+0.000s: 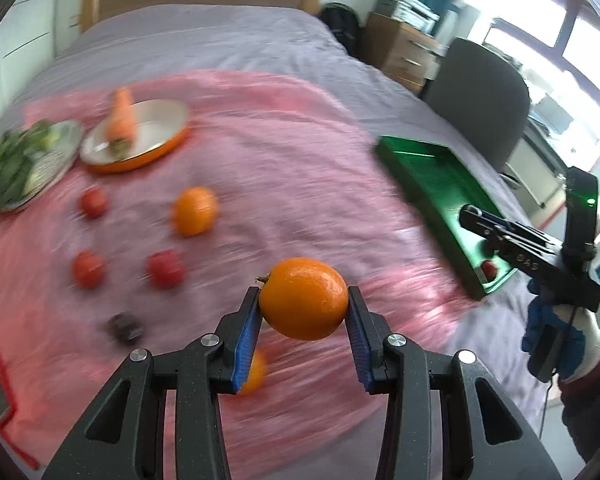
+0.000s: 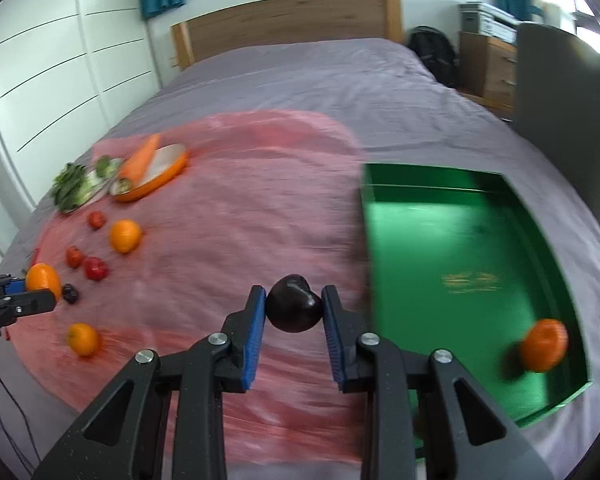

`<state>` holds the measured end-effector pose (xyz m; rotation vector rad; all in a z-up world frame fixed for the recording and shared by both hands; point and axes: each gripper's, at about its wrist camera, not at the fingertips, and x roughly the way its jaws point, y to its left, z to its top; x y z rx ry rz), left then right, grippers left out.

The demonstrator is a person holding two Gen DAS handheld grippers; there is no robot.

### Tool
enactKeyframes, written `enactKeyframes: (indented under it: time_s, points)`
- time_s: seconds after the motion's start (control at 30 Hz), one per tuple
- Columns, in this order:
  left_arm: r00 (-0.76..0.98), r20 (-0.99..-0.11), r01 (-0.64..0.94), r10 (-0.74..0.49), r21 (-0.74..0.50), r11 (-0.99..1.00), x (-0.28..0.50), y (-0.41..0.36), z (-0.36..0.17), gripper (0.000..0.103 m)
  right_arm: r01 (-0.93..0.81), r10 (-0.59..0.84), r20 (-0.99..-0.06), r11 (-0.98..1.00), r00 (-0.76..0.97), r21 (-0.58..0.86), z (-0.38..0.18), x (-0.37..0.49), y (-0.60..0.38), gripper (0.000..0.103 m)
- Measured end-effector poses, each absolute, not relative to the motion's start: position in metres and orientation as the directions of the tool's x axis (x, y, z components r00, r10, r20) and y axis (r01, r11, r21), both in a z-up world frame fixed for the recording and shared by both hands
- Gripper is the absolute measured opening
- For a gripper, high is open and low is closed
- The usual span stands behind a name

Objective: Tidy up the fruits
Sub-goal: 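Carry the orange with the left tool into the tray while the right tool releases the plum there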

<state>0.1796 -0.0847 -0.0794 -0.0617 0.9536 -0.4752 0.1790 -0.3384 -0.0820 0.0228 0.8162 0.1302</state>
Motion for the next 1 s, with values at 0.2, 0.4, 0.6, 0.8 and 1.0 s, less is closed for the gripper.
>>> enactKeyframes:
  time_s: [0.2,0.4,0.6,0.8,1.0]
  points:
    - [0.429,-0.746,0.489,-0.509,-0.281,0.826,0.19,-0.175,-0.065,0.036,-0.009,0.035,-0.719,0.999,0.694,0.04,-0.073,0.179,-0.408,0.039]
    - [0.357,-0.742,0.587,-0.567,-0.294,0.754,0.198,-0.261,-0.061,0.036,0.059,-0.02,-0.726,0.998,0.688,0.028,-0.078,0.186,-0.462,0.039]
    - [0.293,-0.778,0.649,-0.556,-0.266,0.713,0.202,-0.323,-0.076,0.036,0.095,-0.056,-0.748,0.995,0.662,0.01,-0.094,0.194,-0.498,0.039]
    - [0.249,-0.819,0.674,-0.517,-0.237,0.7,0.199,-0.356,-0.098,0.036,0.122,-0.064,-0.766,0.992,0.639,0.019,-0.113,0.198,-0.516,0.039]
    - [0.223,-0.844,0.68,-0.488,-0.224,0.698,0.195,-0.369,-0.112,0.037,0.135,-0.071,-0.772,0.991,0.632,0.019,-0.122,0.198,-0.521,0.039]
